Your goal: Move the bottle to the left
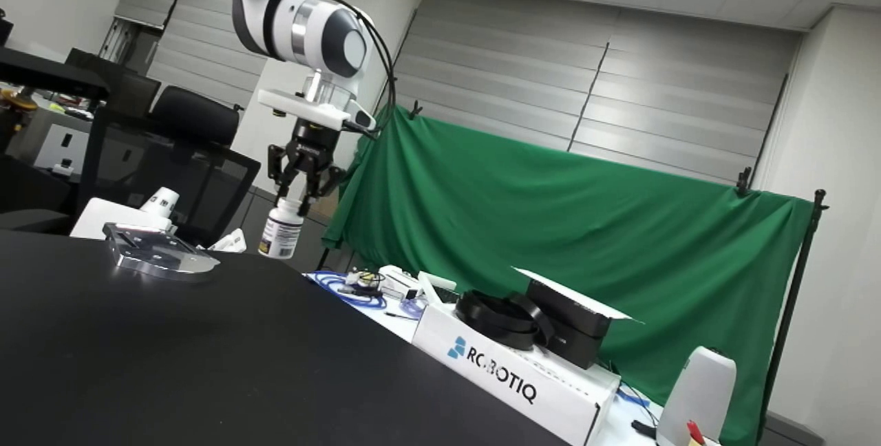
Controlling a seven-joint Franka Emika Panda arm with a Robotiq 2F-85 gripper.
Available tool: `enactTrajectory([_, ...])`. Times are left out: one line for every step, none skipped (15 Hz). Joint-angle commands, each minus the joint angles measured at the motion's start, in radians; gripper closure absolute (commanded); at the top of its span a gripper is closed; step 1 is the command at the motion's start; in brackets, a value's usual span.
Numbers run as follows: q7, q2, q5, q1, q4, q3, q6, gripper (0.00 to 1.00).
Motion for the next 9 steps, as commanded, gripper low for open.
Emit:
enactTrajectory([-0.006,0.009,0.001,0.014,-0.029,0.024,0.001,0.8])
enactTrajectory([-0.011,0.013,0.002,0.017,-0.038,0.029,0.006,0.8])
enactTrajectory([-0.012,0.017,0.003,0.02,-0.048,0.033,0.013,0.8])
enactTrajectory([-0.014,0.021,0.002,0.023,-0.059,0.037,0.017,0.8])
enactTrajectory([-0.018,0.025,0.003,0.023,-0.068,0.04,0.018,0.8])
enactTrajectory([-0.021,0.029,0.002,0.023,-0.081,0.04,0.023,0.8])
enactTrajectory([-0.021,0.036,0.0,0.024,-0.088,0.04,0.021,0.8])
enactTrajectory([-0.02,0.044,-0.003,0.025,-0.096,0.039,0.022,0.8])
enactTrajectory([-0.023,0.05,-0.006,0.025,-0.105,0.038,0.028,0.8])
